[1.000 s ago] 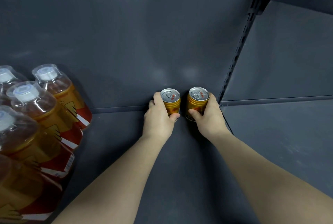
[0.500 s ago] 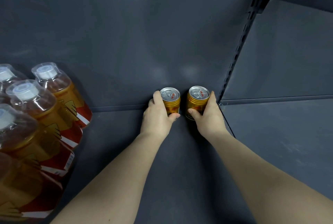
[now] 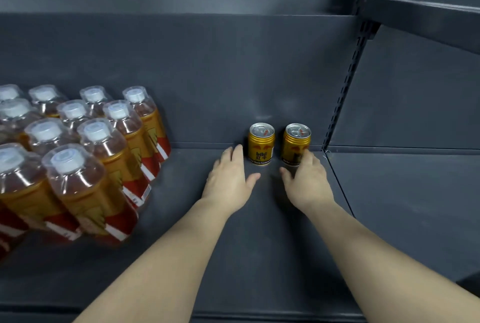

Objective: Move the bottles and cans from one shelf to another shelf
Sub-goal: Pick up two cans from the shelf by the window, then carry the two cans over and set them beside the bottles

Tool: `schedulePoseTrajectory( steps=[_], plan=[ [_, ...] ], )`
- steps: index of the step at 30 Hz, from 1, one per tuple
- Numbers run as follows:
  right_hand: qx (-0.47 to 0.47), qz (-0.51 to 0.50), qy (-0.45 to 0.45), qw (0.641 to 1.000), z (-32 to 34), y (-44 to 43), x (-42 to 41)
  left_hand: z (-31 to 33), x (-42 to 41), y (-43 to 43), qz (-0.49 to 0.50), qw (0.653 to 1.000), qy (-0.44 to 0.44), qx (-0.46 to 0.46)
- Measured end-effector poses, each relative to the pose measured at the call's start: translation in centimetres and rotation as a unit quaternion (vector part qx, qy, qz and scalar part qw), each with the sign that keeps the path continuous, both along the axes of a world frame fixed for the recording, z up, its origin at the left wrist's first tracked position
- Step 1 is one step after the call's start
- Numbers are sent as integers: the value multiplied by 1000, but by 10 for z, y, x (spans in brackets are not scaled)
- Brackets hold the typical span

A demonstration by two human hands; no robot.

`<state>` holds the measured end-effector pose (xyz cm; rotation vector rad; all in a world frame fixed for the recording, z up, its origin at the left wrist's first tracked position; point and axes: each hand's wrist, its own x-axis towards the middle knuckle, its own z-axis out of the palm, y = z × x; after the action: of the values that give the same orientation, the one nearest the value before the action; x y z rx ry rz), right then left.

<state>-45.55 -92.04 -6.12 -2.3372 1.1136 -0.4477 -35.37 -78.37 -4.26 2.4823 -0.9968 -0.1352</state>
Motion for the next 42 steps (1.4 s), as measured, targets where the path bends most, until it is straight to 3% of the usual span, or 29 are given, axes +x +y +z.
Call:
schedulePoseTrajectory(
  steps=[7,13,27,42],
  plan=[
    [-22,94,135,986,5,36,-31,0,-29,36,-20,996,-38,76],
    [-40,117,147,981,17,74,-61,7,-57,71,-49,992,-55,97],
    [-70,87,143,983,16,213,-163,0,-143,190,-120,988,-51,81],
    [-72,-48,151,985,33,213,-344,7,-292,145,-266,958,-90,52]
  ],
)
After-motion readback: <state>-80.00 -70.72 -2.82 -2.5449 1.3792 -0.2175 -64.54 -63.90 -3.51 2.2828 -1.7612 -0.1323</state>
